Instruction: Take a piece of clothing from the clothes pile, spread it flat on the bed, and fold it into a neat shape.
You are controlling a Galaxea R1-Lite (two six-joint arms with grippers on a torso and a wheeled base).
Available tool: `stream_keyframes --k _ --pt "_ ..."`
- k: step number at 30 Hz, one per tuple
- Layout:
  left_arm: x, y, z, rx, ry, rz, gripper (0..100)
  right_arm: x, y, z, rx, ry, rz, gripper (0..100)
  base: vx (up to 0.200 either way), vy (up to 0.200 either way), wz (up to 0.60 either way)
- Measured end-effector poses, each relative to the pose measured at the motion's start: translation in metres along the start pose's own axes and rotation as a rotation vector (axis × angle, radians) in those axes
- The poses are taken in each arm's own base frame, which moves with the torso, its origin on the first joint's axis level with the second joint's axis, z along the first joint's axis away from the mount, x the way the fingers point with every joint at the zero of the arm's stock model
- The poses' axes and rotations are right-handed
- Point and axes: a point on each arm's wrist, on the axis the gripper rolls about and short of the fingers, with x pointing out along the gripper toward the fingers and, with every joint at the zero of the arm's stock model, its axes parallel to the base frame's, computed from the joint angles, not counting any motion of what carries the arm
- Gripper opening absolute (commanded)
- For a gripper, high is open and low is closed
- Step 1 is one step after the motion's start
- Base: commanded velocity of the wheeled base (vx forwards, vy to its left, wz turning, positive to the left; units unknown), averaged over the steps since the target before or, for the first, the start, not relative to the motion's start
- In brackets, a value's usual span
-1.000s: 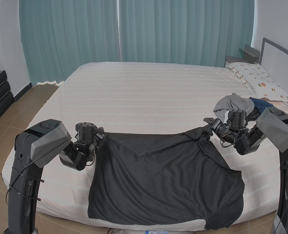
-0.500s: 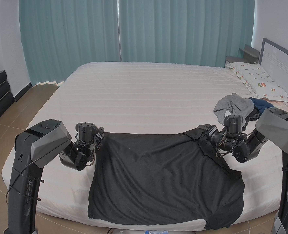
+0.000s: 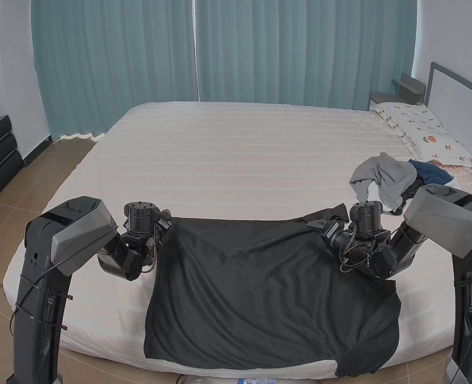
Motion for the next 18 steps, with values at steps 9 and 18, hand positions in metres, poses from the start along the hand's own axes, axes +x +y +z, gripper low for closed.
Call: stream_keyframes --k 9,18 --pt "0.0 0.0 0.0 0.0 0.0 0.0 100 0.006 -0.008 0.002 -0.038 0.008 -0.073 100 0.0 0.0 0.0" --pt "0.0 0.0 0.0 0.0 0.001 0.0 100 0.019 -0.02 0.026 -0.064 -0.167 -0.133 100 0.0 0.0 0.0"
